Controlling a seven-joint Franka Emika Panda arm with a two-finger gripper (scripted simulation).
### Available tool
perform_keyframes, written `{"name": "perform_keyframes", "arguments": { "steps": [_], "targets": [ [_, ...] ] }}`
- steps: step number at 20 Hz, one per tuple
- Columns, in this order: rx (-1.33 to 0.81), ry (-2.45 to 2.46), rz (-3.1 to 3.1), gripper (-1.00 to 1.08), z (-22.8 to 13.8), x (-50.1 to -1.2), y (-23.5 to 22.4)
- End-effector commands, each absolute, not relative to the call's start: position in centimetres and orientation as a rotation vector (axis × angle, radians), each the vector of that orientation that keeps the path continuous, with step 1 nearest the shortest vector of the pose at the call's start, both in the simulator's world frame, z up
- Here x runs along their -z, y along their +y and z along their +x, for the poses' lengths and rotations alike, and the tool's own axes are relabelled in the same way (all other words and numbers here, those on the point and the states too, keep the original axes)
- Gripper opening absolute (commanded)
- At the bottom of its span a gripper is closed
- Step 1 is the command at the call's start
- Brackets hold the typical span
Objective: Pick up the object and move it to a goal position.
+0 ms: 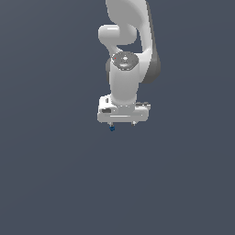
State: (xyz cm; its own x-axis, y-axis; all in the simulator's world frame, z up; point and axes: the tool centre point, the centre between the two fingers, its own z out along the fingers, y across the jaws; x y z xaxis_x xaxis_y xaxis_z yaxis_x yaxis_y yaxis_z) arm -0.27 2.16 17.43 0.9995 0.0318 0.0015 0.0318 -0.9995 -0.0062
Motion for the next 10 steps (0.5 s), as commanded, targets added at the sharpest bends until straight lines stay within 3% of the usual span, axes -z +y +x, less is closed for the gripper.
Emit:
{"name": "perform_keyframes", "arguments": {
  "steps": [1,10],
  "targets": [
    [0.002,-0.05,-3.135,1.0,-0.27,-17.43,2.16],
    [-0.012,0.002,-3.113,1.0,-0.51,-17.94,2.0]
  ]
}}
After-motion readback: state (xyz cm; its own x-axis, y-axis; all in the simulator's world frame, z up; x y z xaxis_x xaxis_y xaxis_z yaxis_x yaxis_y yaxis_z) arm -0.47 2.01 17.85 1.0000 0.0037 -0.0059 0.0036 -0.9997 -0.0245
